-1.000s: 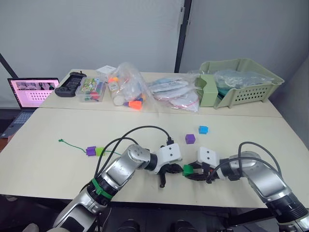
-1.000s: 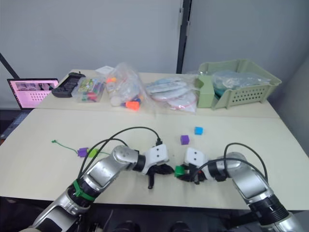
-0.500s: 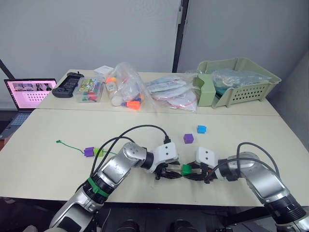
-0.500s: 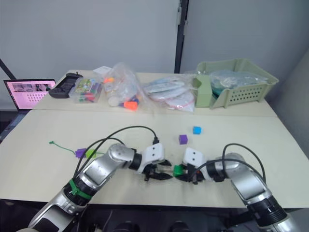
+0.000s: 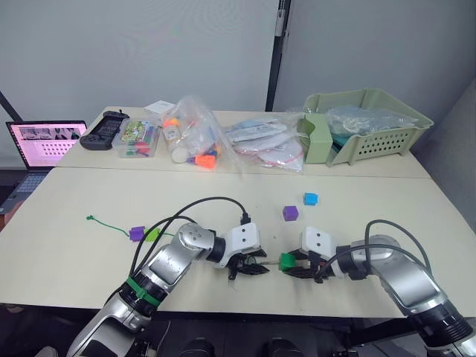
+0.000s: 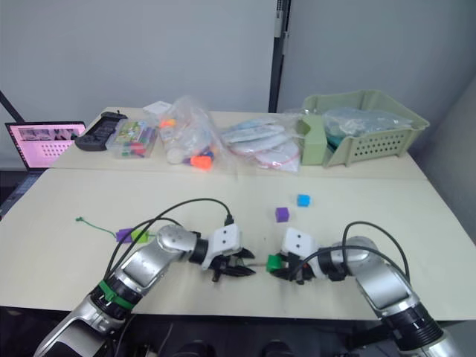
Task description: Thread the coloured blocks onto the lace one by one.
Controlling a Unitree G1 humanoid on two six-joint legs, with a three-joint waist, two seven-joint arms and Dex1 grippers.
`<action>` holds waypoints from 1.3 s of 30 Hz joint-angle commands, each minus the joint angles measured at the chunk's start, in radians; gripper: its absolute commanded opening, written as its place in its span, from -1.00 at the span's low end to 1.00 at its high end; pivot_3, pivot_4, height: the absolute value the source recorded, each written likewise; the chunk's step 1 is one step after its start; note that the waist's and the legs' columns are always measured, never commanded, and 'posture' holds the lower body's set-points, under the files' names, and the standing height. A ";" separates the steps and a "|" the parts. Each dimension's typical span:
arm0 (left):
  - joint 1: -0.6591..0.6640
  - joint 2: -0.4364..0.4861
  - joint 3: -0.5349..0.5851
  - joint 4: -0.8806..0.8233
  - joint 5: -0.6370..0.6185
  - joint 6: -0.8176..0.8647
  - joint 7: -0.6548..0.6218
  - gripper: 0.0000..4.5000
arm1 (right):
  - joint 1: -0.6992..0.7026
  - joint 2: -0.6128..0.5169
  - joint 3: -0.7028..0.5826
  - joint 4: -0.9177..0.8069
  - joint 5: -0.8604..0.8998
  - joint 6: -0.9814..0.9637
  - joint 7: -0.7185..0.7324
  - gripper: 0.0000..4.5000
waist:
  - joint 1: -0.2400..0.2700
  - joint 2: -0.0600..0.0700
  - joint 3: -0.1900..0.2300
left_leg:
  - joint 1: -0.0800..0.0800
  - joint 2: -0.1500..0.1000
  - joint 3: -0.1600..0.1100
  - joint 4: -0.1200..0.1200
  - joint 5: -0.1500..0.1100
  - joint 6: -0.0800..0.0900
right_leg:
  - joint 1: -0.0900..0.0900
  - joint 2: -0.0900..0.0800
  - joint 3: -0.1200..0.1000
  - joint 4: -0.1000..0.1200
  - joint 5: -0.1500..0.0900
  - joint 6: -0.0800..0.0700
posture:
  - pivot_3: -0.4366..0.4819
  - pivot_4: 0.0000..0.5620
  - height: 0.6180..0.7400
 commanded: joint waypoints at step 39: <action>-0.057 -0.221 -0.006 0.085 0.043 -0.053 -0.002 -0.60 | 0.037 0.008 0.033 -0.054 0.005 0.039 0.000 -0.47 | 0.017 -0.001 0.000 | 0.000 -0.002 0.000 0.001 0.000 0.000 | 0.002 -0.001 0.000 -0.002 0.000 0.002 | -0.05 -0.47 1.00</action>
